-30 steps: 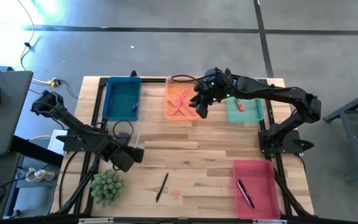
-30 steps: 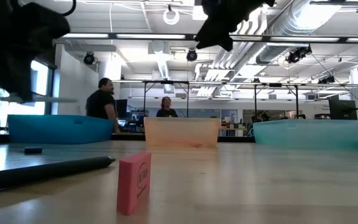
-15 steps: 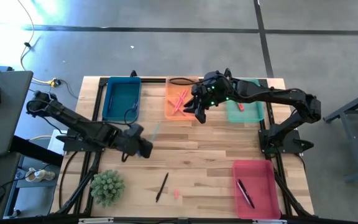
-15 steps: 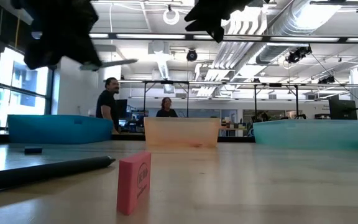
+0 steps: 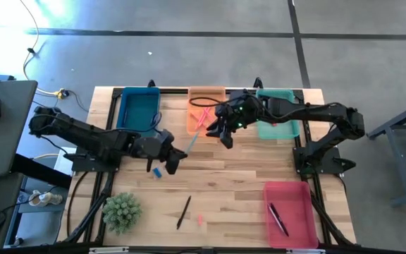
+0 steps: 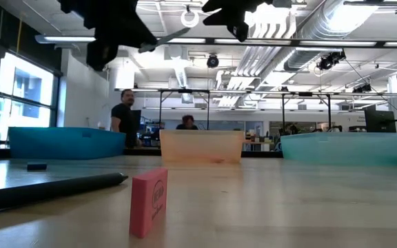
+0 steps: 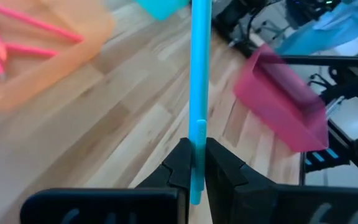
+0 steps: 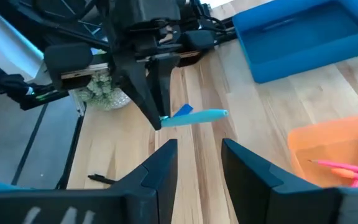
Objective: Sort crayons/erasers/pens/pencils in bins
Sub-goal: Put the blue pen into the pink bin
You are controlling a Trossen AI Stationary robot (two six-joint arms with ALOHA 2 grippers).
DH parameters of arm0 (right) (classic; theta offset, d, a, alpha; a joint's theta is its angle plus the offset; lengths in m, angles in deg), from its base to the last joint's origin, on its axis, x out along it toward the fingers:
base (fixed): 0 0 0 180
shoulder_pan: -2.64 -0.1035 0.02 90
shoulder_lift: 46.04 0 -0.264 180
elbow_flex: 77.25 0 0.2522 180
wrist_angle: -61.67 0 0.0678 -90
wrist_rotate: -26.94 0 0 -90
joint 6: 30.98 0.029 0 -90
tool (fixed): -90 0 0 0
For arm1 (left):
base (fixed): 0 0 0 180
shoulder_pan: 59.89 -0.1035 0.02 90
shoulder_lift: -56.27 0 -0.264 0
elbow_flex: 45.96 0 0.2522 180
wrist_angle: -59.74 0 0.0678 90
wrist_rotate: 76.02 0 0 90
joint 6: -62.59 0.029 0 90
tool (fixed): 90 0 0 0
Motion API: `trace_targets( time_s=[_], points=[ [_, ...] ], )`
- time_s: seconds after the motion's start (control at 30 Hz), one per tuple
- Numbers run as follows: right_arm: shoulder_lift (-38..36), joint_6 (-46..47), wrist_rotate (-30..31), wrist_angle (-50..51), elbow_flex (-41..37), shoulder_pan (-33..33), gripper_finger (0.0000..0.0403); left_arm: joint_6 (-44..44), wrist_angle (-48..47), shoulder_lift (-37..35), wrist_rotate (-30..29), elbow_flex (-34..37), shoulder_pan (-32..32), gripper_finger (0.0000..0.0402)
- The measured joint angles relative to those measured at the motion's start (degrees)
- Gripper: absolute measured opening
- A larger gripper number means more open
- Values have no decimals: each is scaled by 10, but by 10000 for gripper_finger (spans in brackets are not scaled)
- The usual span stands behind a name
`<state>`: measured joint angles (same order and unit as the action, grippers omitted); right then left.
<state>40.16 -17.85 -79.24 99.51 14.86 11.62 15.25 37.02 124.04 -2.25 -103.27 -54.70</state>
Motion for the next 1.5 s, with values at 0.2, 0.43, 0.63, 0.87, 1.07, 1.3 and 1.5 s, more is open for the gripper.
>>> trace_targets(
  time_s=[0.2, 0.43, 0.63, 0.87, 1.07, 1.3, 1.5],
  points=[
    [-19, 17, 76, -15, 0, -9, 117, 57, 34, 0, 64, 0, -37, 12],
    [-52, 29, 95, -22, 0, -9, 117, 119, 77, 0, 88, 0, -60, 12],
    [-52, 44, 95, -22, 0, -15, 117, 176, 127, 0, 101, 0, -64, 12],
    [-49, 46, 95, -50, 0, -42, 117, 192, 133, 0, 102, 0, -64, 12],
    [-49, 59, 144, -68, -3, -60, 117, 217, 137, 0, 98, 0, -64, 12],
    [-39, 75, 167, -78, -5, -80, 117, 245, 148, 0, 97, 0, -64, 12],
    [-13, 78, 187, -112, -5, -93, 114, 270, 171, 0, 97, 0, -69, 12]
  ],
)
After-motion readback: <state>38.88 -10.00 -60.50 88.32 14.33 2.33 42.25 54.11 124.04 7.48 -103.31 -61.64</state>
